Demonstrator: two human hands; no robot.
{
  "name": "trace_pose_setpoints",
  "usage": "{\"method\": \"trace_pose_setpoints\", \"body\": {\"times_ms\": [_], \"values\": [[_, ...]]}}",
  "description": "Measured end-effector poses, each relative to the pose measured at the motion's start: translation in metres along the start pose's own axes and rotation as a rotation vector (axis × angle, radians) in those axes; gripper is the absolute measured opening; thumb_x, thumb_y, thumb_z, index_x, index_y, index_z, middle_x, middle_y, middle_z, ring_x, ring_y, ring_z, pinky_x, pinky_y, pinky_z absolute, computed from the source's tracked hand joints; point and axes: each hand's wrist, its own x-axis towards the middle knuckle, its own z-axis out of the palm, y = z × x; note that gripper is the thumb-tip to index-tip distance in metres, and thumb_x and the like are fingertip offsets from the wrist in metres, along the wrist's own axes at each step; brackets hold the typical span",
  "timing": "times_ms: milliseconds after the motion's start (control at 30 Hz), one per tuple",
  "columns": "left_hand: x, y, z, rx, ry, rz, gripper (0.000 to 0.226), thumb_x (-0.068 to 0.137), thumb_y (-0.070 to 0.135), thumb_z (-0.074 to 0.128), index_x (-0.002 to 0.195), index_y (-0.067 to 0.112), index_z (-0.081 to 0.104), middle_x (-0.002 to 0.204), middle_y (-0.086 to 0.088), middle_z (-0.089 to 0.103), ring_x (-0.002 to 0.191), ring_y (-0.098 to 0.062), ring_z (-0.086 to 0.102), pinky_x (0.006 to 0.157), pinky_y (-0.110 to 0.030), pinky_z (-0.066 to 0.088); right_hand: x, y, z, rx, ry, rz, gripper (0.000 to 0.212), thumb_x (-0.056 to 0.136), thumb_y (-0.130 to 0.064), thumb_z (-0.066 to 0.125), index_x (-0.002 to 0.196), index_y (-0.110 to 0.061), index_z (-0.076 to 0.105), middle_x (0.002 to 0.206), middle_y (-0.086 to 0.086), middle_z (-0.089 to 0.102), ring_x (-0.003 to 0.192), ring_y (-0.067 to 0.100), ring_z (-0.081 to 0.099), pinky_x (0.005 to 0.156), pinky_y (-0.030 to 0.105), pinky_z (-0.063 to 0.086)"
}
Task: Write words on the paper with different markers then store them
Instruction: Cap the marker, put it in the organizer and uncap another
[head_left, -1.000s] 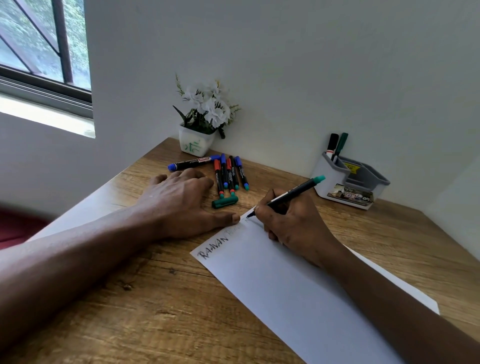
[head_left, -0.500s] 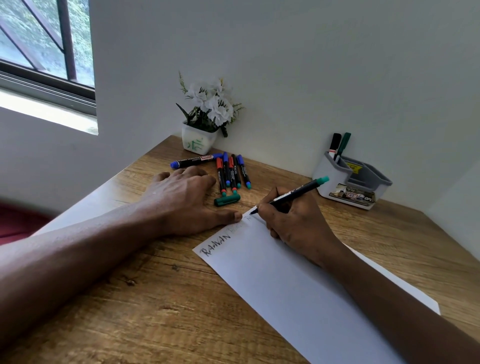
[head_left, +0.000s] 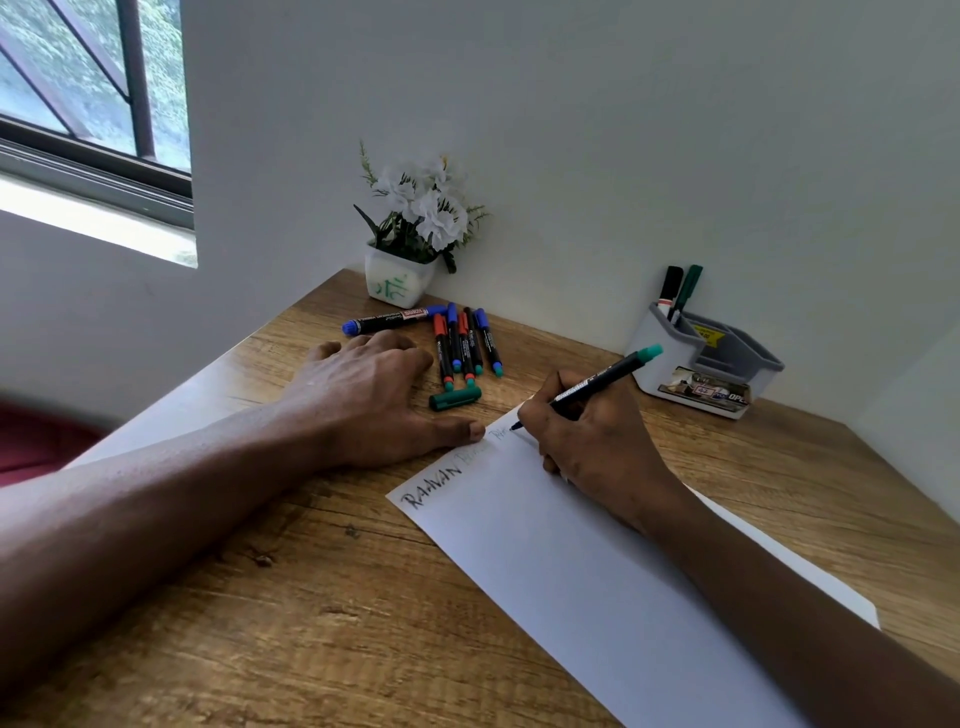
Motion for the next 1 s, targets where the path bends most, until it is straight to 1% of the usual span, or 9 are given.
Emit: {"method": "trace_pose_setpoints", "body": {"times_ms": [67,133,233,333,500,700,833,933,1000], "values": [[0.0001,-0.0004,-0.0002,0.002,0.006,0.003,0.105,0.070,0.095,0.040,0.156,0.034,0.032,0.165,0.007,0.027,0.149,-0.018,0.028,0.119,-0.047,0.022,-0.0008,-0.0003,0.0003,0.002,-0.004,-0.005,0.015,0.089,-0.005,0.068,0.076,0.000,0.062,0.050,0.004,0.058,0.040,0.011,0.052,0.041,0.019,0.042],[0.0002,-0.0008,-0.0001,-0.002,0.004,0.002,0.105,0.070,0.095,0.041,0.156,0.034,0.032,0.165,0.007,0.027,0.149,-0.018,0.028,0.120,-0.047,0.022,-0.0016,0.0004,0.0012,-0.015,0.009,-0.009,0.019,0.090,-0.009,0.069,0.072,-0.007,0.063,0.051,0.002,0.060,0.041,0.011,0.054,0.043,0.021,0.045],[0.0008,-0.0006,0.0004,0.003,0.002,0.001,0.106,0.070,0.095,0.040,0.155,0.034,0.033,0.164,0.006,0.028,0.149,-0.018,0.028,0.119,-0.047,0.023,-0.0016,0.0003,0.0014,-0.054,0.040,-0.020,0.021,0.089,-0.012,0.069,0.069,-0.009,0.062,0.049,0.000,0.059,0.040,0.011,0.053,0.044,0.023,0.046],[0.0013,-0.0008,0.0008,0.001,-0.002,-0.003,0.106,0.069,0.095,0.040,0.155,0.034,0.033,0.164,0.006,0.028,0.149,-0.019,0.029,0.118,-0.047,0.024,-0.0017,-0.0004,0.0014,-0.028,0.028,0.001,0.020,0.088,-0.008,0.069,0.070,-0.010,0.063,0.050,0.001,0.059,0.041,0.011,0.052,0.043,0.022,0.045],[0.0009,-0.0001,-0.0005,0.001,-0.003,-0.005,0.106,0.069,0.095,0.040,0.155,0.035,0.033,0.164,0.006,0.028,0.149,-0.019,0.029,0.118,-0.048,0.024,-0.0019,-0.0015,-0.0003,0.005,0.029,0.027,0.022,0.089,-0.006,0.067,0.068,-0.010,0.061,0.049,0.002,0.059,0.040,0.011,0.052,0.040,0.018,0.041],[0.0007,-0.0003,-0.0006,-0.006,-0.009,-0.007,0.105,0.070,0.095,0.041,0.155,0.034,0.033,0.164,0.006,0.028,0.149,-0.020,0.029,0.119,-0.049,0.024,0.0001,0.0009,0.0016,-0.001,0.051,0.040,0.019,0.089,-0.008,0.068,0.071,-0.010,0.063,0.051,0.000,0.061,0.041,0.010,0.054,0.042,0.020,0.042],[-0.0003,-0.0004,-0.0005,-0.013,0.001,-0.004,0.105,0.070,0.095,0.041,0.155,0.035,0.033,0.164,0.006,0.029,0.148,-0.019,0.030,0.119,-0.047,0.024,0.0013,0.0012,0.0019,-0.027,0.061,0.055,0.014,0.088,-0.008,0.069,0.075,-0.004,0.064,0.048,0.000,0.058,0.038,0.010,0.052,0.039,0.019,0.041],[-0.0001,-0.0003,-0.0003,-0.021,0.011,0.004,0.104,0.070,0.096,0.040,0.154,0.035,0.035,0.163,0.007,0.029,0.148,-0.018,0.031,0.119,-0.047,0.023,0.0008,0.0016,0.0014,0.003,0.055,0.071,0.016,0.090,-0.006,0.067,0.074,-0.005,0.064,0.050,0.002,0.059,0.040,0.010,0.052,0.038,0.018,0.039],[-0.0006,-0.0005,-0.0001,-0.026,0.012,0.000,0.104,0.070,0.095,0.041,0.154,0.035,0.035,0.164,0.006,0.029,0.148,-0.018,0.030,0.119,-0.047,0.023,0.0011,0.0030,0.0018,0.008,0.064,0.076,0.014,0.090,-0.005,0.067,0.076,-0.003,0.064,0.049,0.001,0.059,0.039,0.010,0.052,0.038,0.019,0.039]]}}
